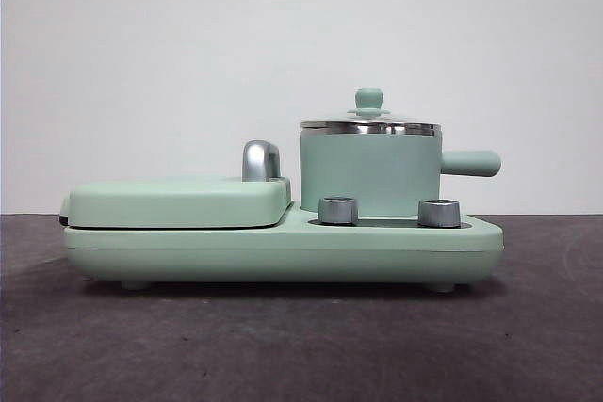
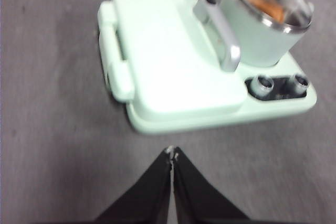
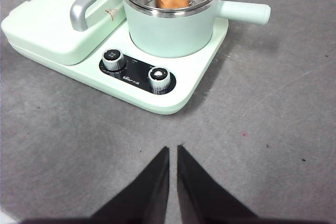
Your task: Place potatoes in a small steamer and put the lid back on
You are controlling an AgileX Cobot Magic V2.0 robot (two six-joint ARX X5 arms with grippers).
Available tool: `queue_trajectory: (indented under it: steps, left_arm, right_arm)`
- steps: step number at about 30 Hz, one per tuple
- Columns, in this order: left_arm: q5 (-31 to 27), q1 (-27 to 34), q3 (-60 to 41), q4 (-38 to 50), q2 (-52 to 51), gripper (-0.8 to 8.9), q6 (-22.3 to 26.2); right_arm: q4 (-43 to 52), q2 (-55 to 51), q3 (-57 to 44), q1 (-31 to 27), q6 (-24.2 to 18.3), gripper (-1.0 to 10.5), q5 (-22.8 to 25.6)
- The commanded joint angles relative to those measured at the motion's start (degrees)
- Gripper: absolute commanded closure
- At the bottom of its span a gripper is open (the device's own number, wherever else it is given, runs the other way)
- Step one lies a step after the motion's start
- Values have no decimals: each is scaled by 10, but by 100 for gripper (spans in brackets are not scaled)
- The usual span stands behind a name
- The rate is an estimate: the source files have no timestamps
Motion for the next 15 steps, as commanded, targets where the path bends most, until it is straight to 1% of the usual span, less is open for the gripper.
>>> queue_trajectory:
  steps: [1, 5, 7, 9, 15]
  left_arm:
    - [-17, 20, -48, 92, -29, 808, 42]
    - [-74, 66, -170, 269, -94, 808, 85]
    - [-85, 90, -224, 322, -122, 808, 100]
    - [-87, 111, -270, 353, -145, 808, 102]
    - [-87, 147, -362, 374, -198, 808, 98]
  right_arm:
    - [7, 1, 4, 4, 6, 925, 0]
    - [7, 1, 4, 4, 6, 925, 0]
    - [7, 1, 4, 4, 6, 925, 0]
    - [7, 1, 4, 4, 6, 925, 0]
    - [7, 1, 4, 4, 6, 925, 0]
